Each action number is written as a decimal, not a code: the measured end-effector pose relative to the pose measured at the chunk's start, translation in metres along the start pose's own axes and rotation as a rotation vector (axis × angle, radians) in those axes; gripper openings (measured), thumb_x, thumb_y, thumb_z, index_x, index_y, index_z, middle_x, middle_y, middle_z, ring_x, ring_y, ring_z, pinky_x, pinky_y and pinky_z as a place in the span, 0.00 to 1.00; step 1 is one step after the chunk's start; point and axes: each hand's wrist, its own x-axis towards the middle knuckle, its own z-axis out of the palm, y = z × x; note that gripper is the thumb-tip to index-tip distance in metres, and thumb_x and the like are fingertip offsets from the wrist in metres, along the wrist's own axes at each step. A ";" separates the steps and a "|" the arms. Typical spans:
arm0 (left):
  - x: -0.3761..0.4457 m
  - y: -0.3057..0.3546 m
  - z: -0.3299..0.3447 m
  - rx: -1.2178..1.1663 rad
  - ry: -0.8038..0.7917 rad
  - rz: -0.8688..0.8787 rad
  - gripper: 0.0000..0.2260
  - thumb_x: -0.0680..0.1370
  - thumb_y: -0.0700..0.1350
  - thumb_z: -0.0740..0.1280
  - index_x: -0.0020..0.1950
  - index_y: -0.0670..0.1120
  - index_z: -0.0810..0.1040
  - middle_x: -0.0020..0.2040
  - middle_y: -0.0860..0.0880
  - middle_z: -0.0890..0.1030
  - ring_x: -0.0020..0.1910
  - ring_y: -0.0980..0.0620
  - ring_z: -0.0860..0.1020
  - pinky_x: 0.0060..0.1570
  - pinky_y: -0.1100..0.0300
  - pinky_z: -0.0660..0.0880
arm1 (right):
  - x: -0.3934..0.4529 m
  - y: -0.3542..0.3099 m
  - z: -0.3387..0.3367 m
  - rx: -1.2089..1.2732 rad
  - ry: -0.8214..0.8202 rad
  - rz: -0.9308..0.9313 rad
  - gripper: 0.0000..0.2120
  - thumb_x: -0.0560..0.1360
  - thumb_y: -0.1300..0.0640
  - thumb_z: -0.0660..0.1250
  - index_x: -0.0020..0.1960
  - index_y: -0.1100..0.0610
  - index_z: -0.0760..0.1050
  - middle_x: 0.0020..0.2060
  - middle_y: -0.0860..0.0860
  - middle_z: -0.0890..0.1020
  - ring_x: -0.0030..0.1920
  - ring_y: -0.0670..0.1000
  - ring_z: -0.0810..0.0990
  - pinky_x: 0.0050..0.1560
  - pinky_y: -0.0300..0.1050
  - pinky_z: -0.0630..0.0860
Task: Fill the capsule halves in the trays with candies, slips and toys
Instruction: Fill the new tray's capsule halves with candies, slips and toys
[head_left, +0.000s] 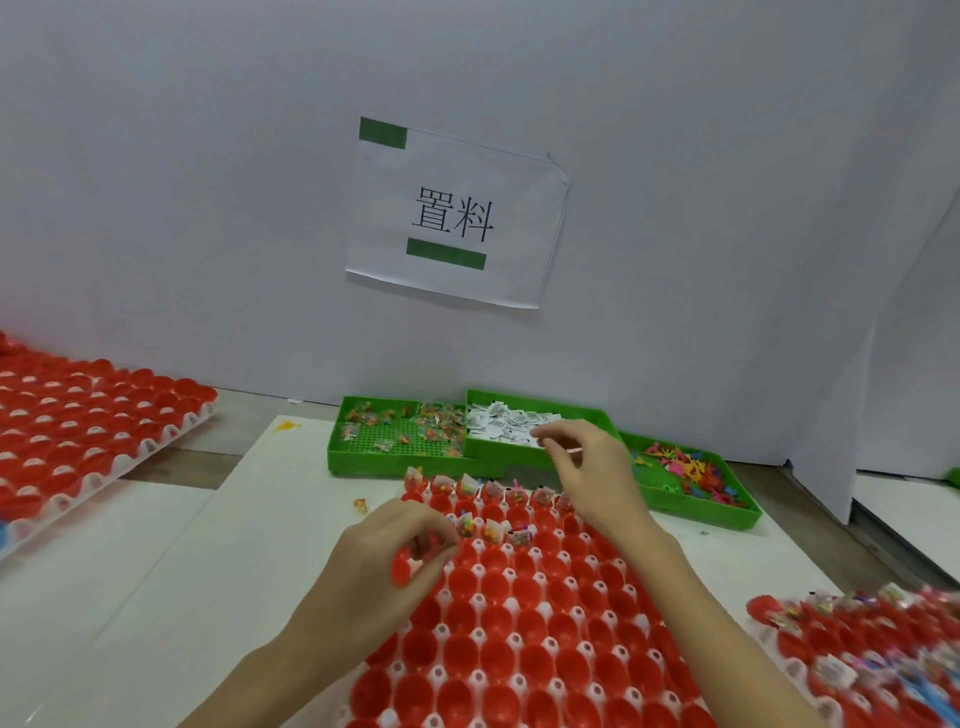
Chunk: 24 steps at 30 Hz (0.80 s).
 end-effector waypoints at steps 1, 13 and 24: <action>0.000 0.002 0.000 0.005 0.000 0.011 0.12 0.74 0.36 0.77 0.49 0.52 0.82 0.45 0.60 0.80 0.43 0.58 0.78 0.44 0.65 0.77 | 0.013 -0.001 0.006 -0.045 -0.033 -0.015 0.10 0.81 0.62 0.66 0.58 0.54 0.84 0.53 0.47 0.84 0.50 0.40 0.80 0.52 0.27 0.72; 0.001 -0.001 -0.003 0.050 -0.008 0.029 0.11 0.76 0.40 0.76 0.50 0.55 0.79 0.47 0.62 0.78 0.44 0.60 0.77 0.45 0.70 0.74 | 0.109 0.021 0.059 -0.446 -0.462 0.003 0.09 0.78 0.63 0.72 0.57 0.59 0.85 0.63 0.56 0.83 0.63 0.56 0.81 0.67 0.55 0.76; 0.000 0.001 -0.002 0.030 -0.009 -0.020 0.11 0.76 0.39 0.76 0.49 0.55 0.81 0.46 0.63 0.78 0.42 0.60 0.78 0.44 0.69 0.75 | 0.096 0.026 0.051 -0.380 -0.290 0.008 0.08 0.75 0.67 0.65 0.45 0.73 0.79 0.43 0.67 0.84 0.45 0.64 0.84 0.44 0.58 0.81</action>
